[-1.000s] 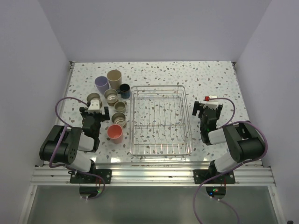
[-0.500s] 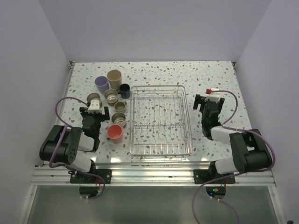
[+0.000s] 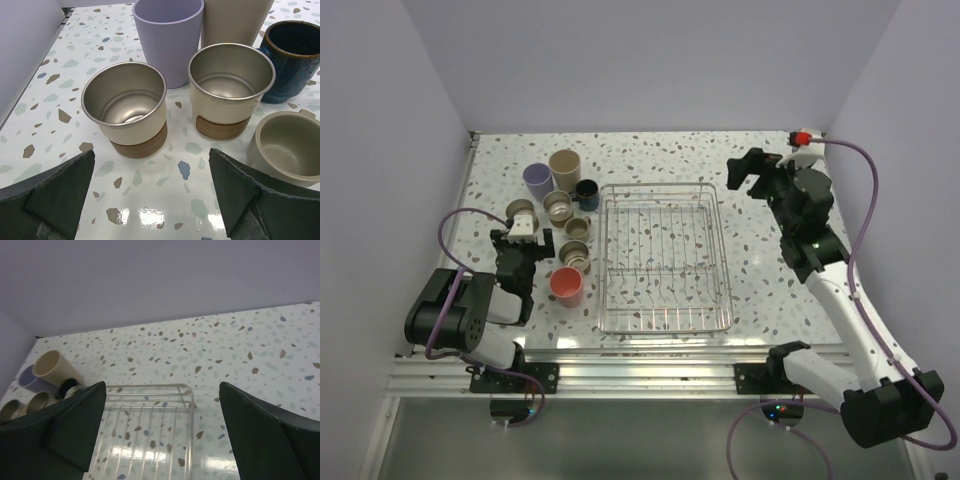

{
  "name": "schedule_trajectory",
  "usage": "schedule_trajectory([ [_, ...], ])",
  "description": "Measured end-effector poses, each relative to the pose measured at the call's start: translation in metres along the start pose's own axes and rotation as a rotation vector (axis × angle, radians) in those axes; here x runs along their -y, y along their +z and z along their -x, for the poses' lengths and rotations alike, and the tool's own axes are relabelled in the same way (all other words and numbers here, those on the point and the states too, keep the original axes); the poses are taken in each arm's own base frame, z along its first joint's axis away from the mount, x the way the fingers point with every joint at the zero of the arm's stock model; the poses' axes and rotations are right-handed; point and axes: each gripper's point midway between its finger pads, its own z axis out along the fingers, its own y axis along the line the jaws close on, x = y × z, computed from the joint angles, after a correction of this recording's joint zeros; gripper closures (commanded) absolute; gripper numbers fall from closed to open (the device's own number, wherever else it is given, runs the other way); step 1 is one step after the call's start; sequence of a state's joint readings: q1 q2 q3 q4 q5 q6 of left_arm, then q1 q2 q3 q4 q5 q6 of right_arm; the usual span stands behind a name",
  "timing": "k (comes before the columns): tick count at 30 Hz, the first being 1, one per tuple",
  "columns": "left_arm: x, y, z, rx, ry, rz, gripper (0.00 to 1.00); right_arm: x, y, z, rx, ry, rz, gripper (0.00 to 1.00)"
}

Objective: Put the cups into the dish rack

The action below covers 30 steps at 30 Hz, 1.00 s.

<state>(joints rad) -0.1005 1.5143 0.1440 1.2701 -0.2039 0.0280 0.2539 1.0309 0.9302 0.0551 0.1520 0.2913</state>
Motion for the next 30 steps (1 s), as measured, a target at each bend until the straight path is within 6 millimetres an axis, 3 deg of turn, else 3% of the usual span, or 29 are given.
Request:
schedule_trajectory([
  [4,0.000,0.000,0.000,0.000,0.000,0.000,0.00,-0.044,-0.026,0.032,-0.046,0.072,0.161,0.01],
  [7,0.000,0.000,0.000,0.000,0.000,0.000,0.00,-0.069,-0.058,0.038,-0.105,0.132,0.291,0.01],
  [14,0.000,0.000,0.000,0.000,0.000,0.000,0.00,-0.113,-0.137,0.010,-0.350,0.297,0.573,0.02],
  [18,-0.004,0.003,0.002,0.006,-0.011,0.003,0.00,-0.108,-0.164,-0.027,-0.492,0.393,0.567,0.01],
  [20,-0.011,0.005,0.006,0.007,-0.030,0.038,0.00,-0.106,-0.169,-0.035,-0.536,0.418,0.545,0.01],
  [24,-0.027,0.021,0.038,0.015,-0.075,0.116,0.00,-0.110,-0.170,-0.037,-0.557,0.455,0.565,0.01],
  [30,-0.045,0.052,0.126,0.057,-0.194,0.158,0.00,-0.117,-0.171,-0.044,-0.576,0.497,0.617,0.01],
])
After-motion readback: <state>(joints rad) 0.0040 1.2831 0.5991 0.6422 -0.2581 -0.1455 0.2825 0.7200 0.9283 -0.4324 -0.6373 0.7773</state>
